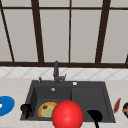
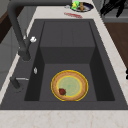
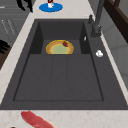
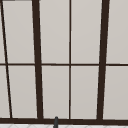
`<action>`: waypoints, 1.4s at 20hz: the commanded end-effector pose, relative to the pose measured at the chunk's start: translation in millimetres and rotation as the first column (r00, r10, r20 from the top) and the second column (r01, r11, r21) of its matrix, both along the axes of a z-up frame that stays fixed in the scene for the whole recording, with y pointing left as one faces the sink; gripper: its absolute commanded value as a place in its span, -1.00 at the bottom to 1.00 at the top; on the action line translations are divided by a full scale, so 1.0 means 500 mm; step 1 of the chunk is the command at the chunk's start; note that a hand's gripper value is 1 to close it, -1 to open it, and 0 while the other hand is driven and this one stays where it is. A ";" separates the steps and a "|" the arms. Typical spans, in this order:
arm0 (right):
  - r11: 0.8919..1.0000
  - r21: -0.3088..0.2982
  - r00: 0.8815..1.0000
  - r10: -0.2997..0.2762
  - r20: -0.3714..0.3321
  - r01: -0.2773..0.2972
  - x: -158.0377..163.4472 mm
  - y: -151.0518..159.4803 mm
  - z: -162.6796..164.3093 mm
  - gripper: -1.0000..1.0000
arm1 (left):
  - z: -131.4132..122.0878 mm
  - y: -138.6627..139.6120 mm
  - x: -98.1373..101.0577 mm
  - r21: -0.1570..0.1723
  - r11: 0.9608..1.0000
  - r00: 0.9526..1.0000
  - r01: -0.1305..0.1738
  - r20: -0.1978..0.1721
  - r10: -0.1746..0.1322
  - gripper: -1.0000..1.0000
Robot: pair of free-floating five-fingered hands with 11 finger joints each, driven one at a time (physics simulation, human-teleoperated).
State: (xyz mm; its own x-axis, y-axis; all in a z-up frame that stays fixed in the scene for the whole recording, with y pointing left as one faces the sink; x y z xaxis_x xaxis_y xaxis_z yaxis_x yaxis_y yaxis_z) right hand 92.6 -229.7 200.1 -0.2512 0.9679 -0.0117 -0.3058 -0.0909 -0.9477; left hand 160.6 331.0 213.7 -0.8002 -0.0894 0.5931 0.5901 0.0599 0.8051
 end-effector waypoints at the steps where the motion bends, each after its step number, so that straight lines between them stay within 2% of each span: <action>1: 1.000 0.008 1.000 -0.002 0.002 0.002 -0.008 0.000 0.000 -1.00 | 0.000 0.000 0.000 0.000 1.000 1.000 0.000 0.000 0.000 0.00; 2: 1.000 0.000 1.000 0.000 0.005 0.000 -0.003 -0.001 0.001 -1.00 | 0.000 0.000 0.000 0.000 1.000 1.000 0.000 0.000 0.000 0.00; 3: 1.000 -0.001 1.000 0.000 0.000 0.000 -0.003 -0.001 0.001 0.00 | 0.000 0.000 0.001 0.000 1.000 1.000 0.000 0.000 0.000 -1.00; 4: 1.000 -0.009 1.000 0.006 0.006 -0.006 -0.004 -0.001 0.002 0.00 | 0.001 -0.001 0.000 -0.004 1.000 1.000 -0.013 -0.004 0.013 -1.00; 7: 1.000 -0.004 1.000 0.003 0.012 -0.003 -0.003 -0.001 0.002 0.00 | 0.027 0.011 0.012 -0.037 0.999 1.000 -0.015 -0.015 0.014 -1.00; 8: 1.000 -0.003 1.000 0.003 0.013 -0.003 -0.003 -0.001 0.002 0.00 | 0.035 0.014 0.013 -0.037 0.999 1.000 -0.015 -0.021 0.015 -1.00; 13: 1.000 0.001 1.000 0.000 0.017 0.000 -0.003 -0.001 0.002 0.00 | 0.081 0.040 0.012 0.005 1.000 0.999 0.003 -0.035 -0.003 -1.00; 18: 1.000 0.003 1.000 -0.002 0.018 0.002 -0.003 -0.001 0.002 0.00 | 0.136 0.103 0.014 -0.013 1.000 0.999 0.007 -0.044 -0.007 -1.00; 20: 1.000 0.004 1.000 -0.002 0.018 0.002 -0.003 -0.001 0.001 0.00 | 0.157 0.129 0.020 -0.033 0.999 0.999 0.011 -0.046 -0.013 -1.00; 22: 1.000 0.004 1.000 -0.002 0.019 0.002 -0.003 -0.001 0.001 0.00 | 0.172 0.156 0.027 -0.042 0.999 0.998 0.012 -0.060 -0.015 -1.00; 28: 1.000 0.005 1.000 -0.003 0.019 0.003 -0.003 -0.001 0.001 0.00 | 0.216 0.231 0.048 -0.071 0.997 0.998 0.015 -0.066 -0.020 -1.00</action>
State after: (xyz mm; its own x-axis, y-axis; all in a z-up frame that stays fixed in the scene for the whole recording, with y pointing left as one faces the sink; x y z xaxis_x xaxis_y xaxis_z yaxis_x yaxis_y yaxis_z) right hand 90.9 -230.2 200.7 -0.2479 0.9687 -0.0113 -0.2877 -0.0848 -0.9540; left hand 179.5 429.4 311.5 -0.7686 -0.0622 0.6367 0.6333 0.0668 0.7710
